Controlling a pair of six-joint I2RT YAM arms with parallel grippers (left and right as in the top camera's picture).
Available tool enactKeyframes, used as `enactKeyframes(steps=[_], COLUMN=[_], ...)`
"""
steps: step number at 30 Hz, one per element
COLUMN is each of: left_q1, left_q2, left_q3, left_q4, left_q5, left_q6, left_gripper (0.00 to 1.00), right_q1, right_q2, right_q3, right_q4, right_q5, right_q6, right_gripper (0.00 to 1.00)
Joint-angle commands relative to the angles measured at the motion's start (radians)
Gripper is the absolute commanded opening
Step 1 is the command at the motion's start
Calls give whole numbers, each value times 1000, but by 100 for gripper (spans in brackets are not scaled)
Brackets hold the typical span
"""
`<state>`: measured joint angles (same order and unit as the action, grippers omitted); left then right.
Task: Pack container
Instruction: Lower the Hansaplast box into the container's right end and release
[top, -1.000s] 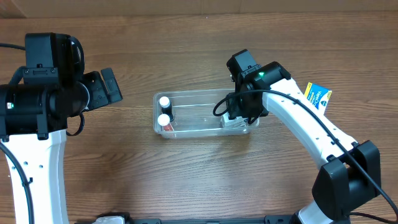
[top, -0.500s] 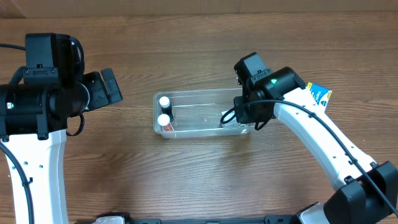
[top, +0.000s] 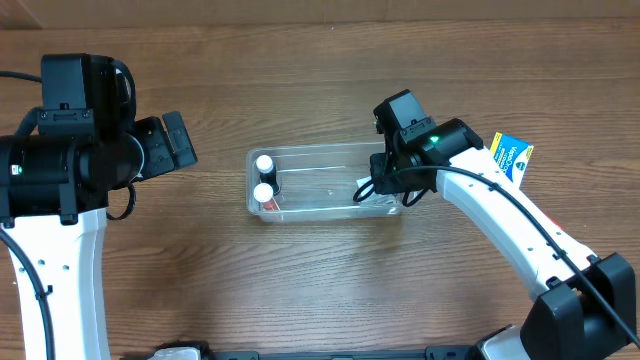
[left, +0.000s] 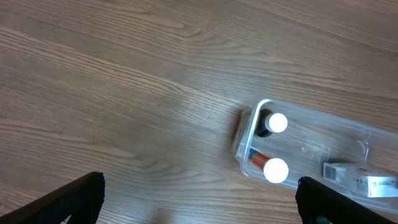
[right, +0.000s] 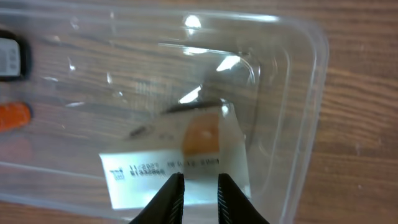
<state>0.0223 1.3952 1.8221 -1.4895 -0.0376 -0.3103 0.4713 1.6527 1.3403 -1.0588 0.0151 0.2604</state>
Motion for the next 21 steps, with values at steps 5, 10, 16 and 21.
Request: enactKeyframes(steps=[5,10,16,21], left_q1=[6,6,6,6], left_q2=[7,7,7,7], left_q3=[4,4,4,4], left_q4=[2,2,2,2], left_q5=[5,5,5,5], left_q6=[19,19,19,19], left_gripper=[100,100,100,100], right_q1=[-1,-1,-1,-1], right_q2=[-6,-5,70,104], right_q3=[1,0,0,0], right_q4=[-103,-98,-60,103], right_q5=[10,10,10,50], right_q6=[21,20,20,21], right_gripper=[20,20,20,22])
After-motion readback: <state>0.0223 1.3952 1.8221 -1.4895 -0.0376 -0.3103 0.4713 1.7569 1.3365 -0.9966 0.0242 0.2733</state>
